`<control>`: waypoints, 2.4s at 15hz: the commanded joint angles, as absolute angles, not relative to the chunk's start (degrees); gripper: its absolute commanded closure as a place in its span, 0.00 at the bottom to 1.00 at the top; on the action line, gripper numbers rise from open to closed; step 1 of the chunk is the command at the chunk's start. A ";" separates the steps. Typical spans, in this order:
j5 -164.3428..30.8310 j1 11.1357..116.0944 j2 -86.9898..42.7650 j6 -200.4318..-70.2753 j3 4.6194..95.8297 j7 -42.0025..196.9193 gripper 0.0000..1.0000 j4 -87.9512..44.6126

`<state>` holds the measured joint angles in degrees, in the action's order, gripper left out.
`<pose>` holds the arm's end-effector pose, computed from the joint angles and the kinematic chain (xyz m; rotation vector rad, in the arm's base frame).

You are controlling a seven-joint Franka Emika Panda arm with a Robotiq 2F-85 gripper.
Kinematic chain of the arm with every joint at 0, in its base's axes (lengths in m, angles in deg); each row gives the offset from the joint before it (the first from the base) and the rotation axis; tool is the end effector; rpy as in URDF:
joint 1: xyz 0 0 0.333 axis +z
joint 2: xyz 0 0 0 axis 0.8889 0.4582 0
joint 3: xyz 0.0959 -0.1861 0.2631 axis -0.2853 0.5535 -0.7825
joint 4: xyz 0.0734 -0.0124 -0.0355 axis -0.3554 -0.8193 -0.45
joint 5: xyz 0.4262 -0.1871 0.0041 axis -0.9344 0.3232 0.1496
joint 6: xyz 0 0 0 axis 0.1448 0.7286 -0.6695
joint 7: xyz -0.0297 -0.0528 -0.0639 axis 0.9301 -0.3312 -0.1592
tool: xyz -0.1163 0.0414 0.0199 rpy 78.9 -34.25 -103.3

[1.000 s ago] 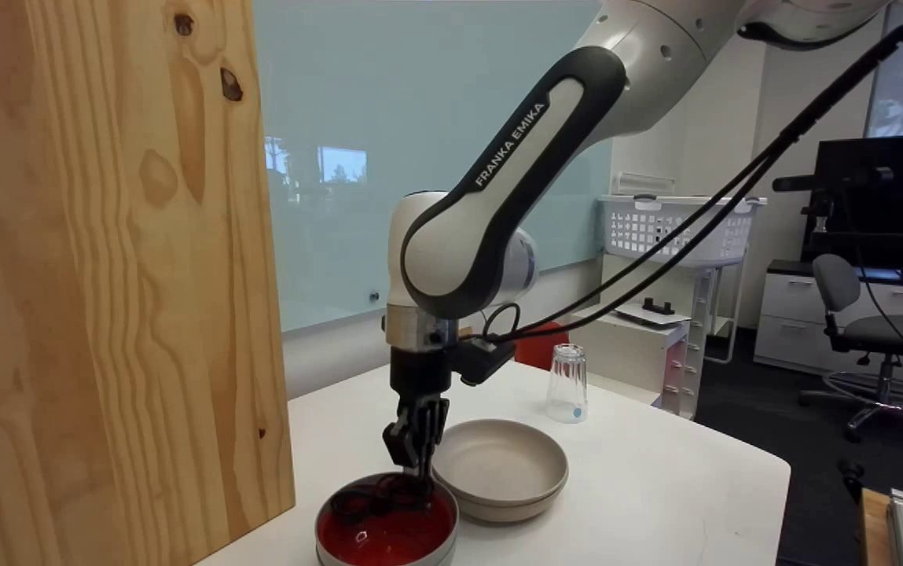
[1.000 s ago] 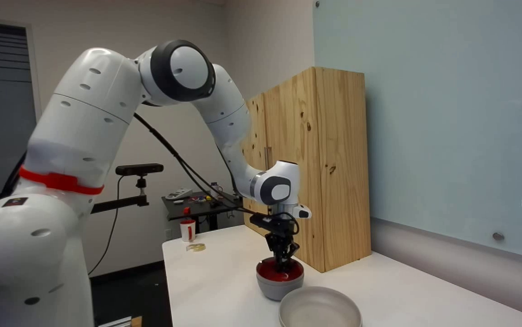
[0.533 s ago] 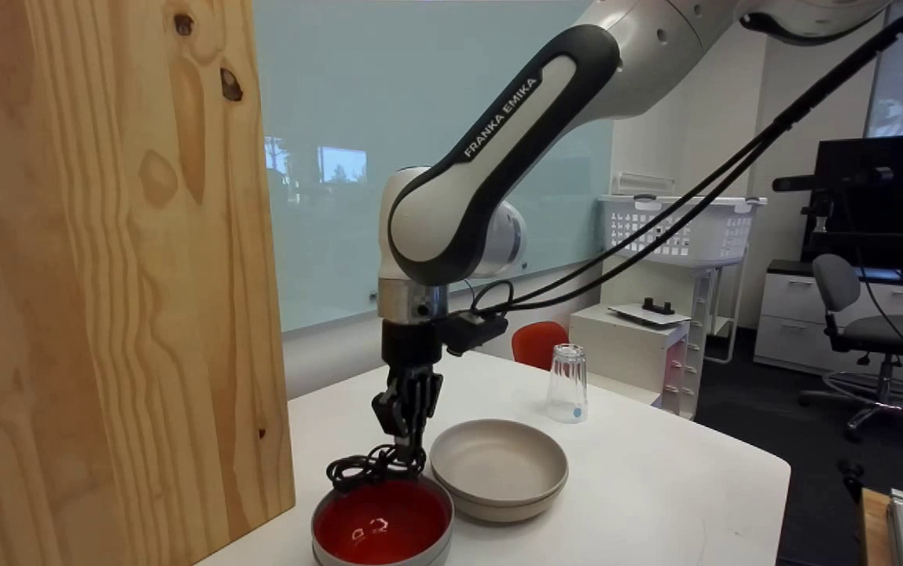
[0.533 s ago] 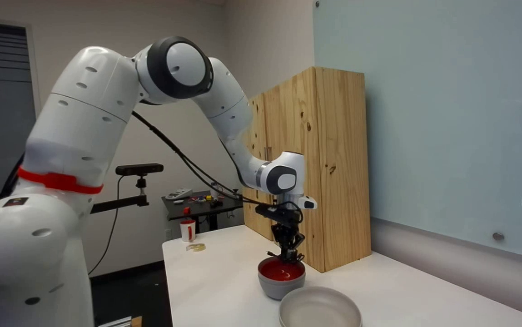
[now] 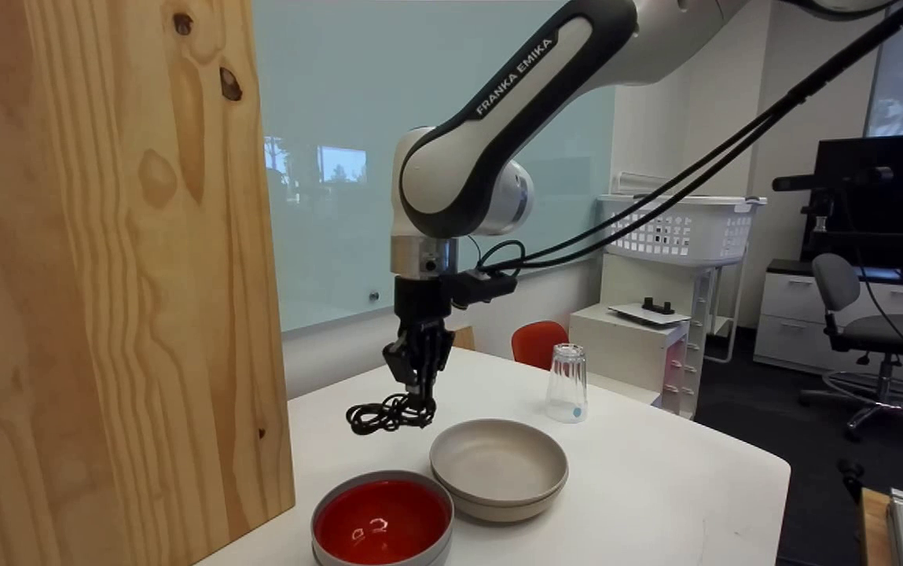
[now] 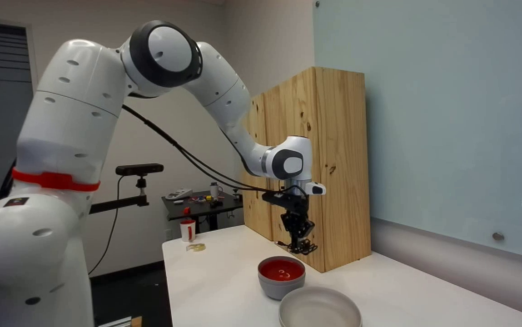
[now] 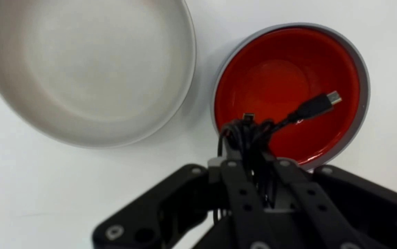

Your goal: Remove the black cable from the orange bowl and put it on the table

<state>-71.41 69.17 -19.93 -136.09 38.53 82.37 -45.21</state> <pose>0.6391 0.1616 0.2404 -3.0566 -0.3444 -0.0109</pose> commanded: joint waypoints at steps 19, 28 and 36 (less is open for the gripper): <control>-69.40 62.58 -33.34 -145.92 47.57 77.70 0.96 -72.88; -70.35 62.34 -31.51 -158.61 46.82 78.53 0.96 -75.84; -77.59 61.08 -27.67 -158.20 44.84 85.01 0.96 -75.54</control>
<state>-75.53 62.35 -29.72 -156.65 45.13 81.19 -74.71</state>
